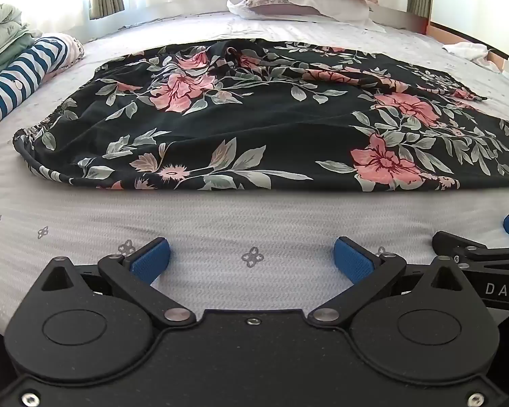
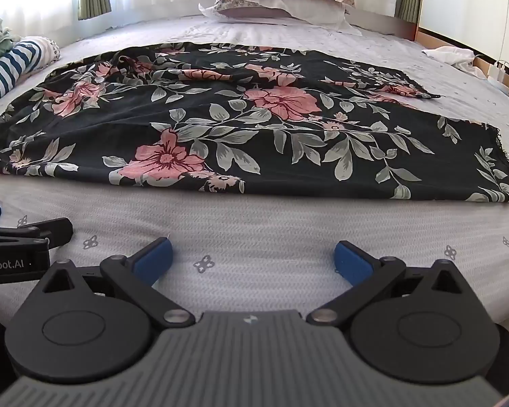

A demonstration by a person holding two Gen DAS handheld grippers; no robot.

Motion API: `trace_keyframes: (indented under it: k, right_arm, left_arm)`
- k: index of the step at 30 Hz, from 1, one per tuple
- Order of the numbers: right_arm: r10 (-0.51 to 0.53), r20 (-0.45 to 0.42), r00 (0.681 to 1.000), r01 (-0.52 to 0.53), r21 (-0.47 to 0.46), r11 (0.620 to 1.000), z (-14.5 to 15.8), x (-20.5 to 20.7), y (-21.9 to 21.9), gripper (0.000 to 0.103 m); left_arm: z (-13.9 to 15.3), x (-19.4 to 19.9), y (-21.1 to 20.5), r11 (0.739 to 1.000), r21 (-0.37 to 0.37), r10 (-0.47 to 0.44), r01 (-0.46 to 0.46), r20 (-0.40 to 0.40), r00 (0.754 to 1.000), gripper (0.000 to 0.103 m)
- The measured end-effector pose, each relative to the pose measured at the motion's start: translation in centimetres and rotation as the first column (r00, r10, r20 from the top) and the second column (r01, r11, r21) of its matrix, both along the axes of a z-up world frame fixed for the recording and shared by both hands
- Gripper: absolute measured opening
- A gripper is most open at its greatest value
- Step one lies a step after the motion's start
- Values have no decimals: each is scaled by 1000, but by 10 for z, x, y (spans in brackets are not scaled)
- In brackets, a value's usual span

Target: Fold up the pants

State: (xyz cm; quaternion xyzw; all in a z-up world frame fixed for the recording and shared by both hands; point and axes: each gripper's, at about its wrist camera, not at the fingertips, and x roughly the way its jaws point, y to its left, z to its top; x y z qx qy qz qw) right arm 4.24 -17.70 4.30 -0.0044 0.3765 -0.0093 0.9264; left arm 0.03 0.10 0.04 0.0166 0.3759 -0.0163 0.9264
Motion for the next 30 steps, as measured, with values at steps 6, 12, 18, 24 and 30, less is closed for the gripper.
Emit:
trace_keyframes:
  k: [6,12,18,24,30]
  right_arm:
    - [0,0,1000,0,-2,1000,0,0,0,103]
    - [0,0,1000,0,-1,1000,0,0,0,103]
    - [0,0,1000,0,-2,1000,0,0,0,103]
    - [0,1,1000,0,-2,1000,0,0,0,103]
    - [0,1,1000,0,-2,1000,0,0,0,103]
  left_arm:
    - [0,0,0,1000,11,1,-1,6,1000,103]
    - [0,-1,0,1000,14,0,0,6,1000,103]
    - [0,0,-1,1000,16,0,0,6,1000,103]
    - [0,0,-1,1000,16,0,0,6,1000,103]
    - [0,0,-1,1000,17,0,0,5,1000,103]
